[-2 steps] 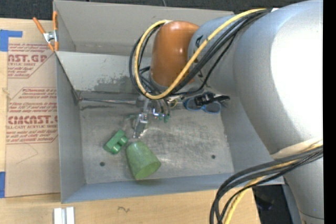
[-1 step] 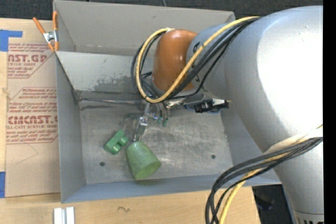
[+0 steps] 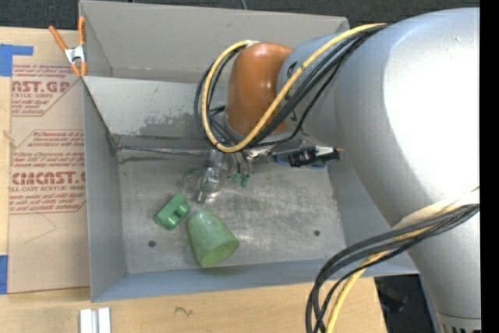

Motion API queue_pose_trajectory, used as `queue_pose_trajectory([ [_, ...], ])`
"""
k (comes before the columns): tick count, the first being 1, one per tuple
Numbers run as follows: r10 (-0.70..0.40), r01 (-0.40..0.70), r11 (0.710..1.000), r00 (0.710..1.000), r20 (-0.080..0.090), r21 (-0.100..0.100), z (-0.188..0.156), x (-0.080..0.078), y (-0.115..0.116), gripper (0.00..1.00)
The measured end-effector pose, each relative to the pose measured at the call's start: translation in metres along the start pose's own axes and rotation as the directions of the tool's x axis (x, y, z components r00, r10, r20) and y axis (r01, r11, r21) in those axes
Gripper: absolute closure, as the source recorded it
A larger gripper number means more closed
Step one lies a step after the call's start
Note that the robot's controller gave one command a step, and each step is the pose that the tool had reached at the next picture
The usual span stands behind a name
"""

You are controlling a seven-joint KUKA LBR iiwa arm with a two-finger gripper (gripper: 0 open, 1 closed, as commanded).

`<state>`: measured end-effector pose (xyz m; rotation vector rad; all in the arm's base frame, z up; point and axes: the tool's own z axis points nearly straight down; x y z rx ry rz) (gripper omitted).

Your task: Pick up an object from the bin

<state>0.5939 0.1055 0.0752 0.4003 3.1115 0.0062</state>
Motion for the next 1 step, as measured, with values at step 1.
queue_pose_trajectory([
  [1,0.062,-0.062,0.998,0.998,0.004,0.000,-0.1581,0.0194,-0.0001,1.00],
])
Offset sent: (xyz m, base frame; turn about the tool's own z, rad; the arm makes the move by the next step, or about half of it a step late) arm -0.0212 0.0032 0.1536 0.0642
